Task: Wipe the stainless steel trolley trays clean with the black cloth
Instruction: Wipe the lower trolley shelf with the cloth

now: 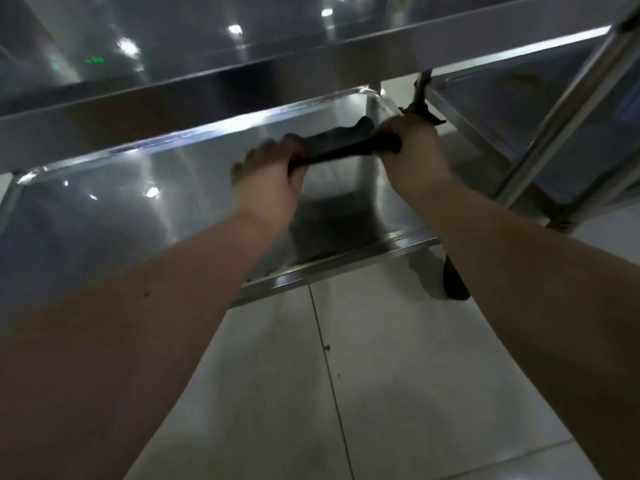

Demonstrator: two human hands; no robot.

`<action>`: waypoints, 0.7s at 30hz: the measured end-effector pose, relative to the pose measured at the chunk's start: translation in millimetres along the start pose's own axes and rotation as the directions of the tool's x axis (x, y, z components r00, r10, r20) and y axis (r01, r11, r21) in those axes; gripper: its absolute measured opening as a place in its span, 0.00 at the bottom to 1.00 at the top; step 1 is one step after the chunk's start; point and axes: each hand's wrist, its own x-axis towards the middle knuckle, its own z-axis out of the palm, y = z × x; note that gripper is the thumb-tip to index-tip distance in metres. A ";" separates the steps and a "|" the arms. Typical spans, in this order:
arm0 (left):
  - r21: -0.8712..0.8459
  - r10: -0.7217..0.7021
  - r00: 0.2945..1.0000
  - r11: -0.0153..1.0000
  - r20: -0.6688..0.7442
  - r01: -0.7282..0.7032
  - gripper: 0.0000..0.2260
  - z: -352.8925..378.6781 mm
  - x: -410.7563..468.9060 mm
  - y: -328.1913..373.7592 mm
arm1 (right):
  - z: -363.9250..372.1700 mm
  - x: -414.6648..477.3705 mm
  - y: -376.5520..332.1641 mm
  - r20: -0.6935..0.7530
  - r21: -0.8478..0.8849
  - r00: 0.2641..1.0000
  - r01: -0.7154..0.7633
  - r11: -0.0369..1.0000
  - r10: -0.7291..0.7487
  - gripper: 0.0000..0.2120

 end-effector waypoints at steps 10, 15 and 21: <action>0.036 0.051 0.986 0.998 0.158 -0.057 0.23 47.1 -52.6 -89.0 | 35.7 -67.5 32.1 0.146 -0.166 0.984 0.122 0.979 -0.098 0.19; 0.279 -0.218 0.900 0.953 0.377 0.114 0.25 73.7 -29.5 -138.5 | 116.3 -37.3 -17.9 0.493 -0.443 0.839 0.014 0.896 0.230 0.34; 0.254 -0.238 0.893 0.956 0.382 0.147 0.30 89.2 -33.2 -152.2 | 89.3 -36.2 51.9 0.422 -0.575 0.880 0.074 0.815 0.218 0.39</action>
